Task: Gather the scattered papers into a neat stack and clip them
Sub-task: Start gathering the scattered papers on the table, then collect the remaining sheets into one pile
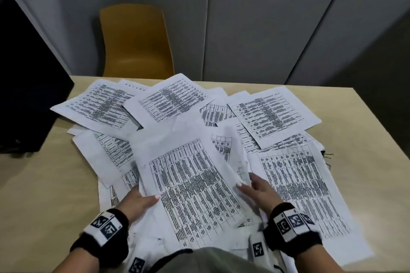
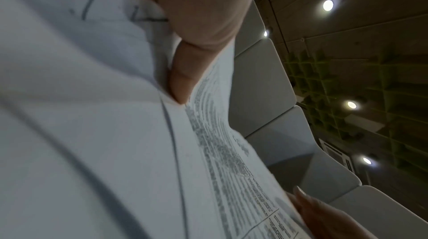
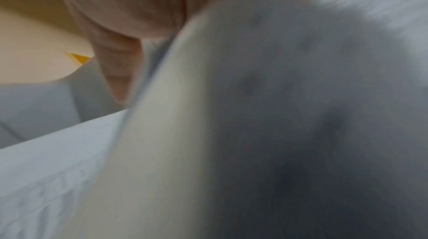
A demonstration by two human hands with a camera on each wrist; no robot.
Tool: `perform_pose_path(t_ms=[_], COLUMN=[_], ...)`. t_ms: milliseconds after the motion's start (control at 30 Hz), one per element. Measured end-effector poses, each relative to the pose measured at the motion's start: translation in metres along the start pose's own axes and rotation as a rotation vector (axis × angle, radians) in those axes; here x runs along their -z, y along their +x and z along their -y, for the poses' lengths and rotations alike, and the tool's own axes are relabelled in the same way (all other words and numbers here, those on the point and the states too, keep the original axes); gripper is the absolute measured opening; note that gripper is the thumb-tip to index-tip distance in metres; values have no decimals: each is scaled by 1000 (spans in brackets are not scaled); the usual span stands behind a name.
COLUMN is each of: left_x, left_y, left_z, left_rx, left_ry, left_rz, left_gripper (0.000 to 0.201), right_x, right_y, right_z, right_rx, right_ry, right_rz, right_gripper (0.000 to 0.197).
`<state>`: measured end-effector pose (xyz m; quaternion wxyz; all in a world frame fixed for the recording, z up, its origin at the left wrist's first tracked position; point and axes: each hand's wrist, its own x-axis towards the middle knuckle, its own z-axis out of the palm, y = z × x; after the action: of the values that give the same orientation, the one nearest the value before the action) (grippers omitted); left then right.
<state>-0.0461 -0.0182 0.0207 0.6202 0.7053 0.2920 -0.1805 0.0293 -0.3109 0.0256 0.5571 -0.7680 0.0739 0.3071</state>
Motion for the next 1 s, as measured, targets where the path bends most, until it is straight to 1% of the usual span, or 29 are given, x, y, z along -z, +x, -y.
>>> perform_pose_path(t_ms=[67,133,200,267,300,367,400,433,467,500,533,600,633,667,733,767,833,867,967,1000], left_x=[1,0,2,3,0,-4,-6,-8,-10,-11,-13,-14,-14,-14,-12,-12,-13,-13,-15,-14], left_y=[0,-2,-1,1,1,3,3,4,7,8,8,11,12,12,12,11,7,4,0,3], left_z=[-7,-13,-12,-8,-8,-9,-10,-11,-10,-11,-12,-11,-11,-12,-14,-15,-19,-20,-17,-13], left_rx=[-11,8,30,61,63,77,89,91,113,122,137,136,128,127,146,160,184,176,147,144], left_ry=[11,-35,-47,-52,-37,-53,-67,-69,-71,-66,-50,-59,-75,-84,-116,-134,-149,-172,-261,-303], left_rz=[-72,-103,-96,-100,-83,-31,-35,-60,-65,-66,-71,-77,-82,-88,-96,-109,-143,-152,-207,-200], left_gripper=[43,46,46,43,43,47,52,59,66,71,72,64,59,56,49,39,19,13,1,11], right_x=[23,55,86,109,118,128,132,136,141,143,145,145,144,142,135,131,119,113,96,91], right_y=[7,13,15,12,6,-4,-7,-8,-7,-6,-4,-2,-1,1,3,7,15,22,48,57], right_z=[-5,-17,-31,-42,-46,-52,-53,-54,-57,-57,-59,-60,-61,-60,-51,-45,-30,-22,2,10], right_rx=[6,-20,-125,-273,-330,-390,-406,-411,-400,-379,-366,-341,-309,-268,-189,-154,-73,-44,-24,-14], right_ry=[78,45,-192,-438,-486,-547,-567,-557,-514,-461,-416,-353,-318,-273,-191,-179,-178,-206,-349,-422], right_rz=[-254,-541,-738,-821,-834,-818,-803,-784,-764,-736,-712,-683,-662,-643,-642,-654,-654,-641,-630,-620], right_gripper=[32,36,48,69,80,99,104,103,97,85,65,16,13,21,25,22,8,8,34,43])
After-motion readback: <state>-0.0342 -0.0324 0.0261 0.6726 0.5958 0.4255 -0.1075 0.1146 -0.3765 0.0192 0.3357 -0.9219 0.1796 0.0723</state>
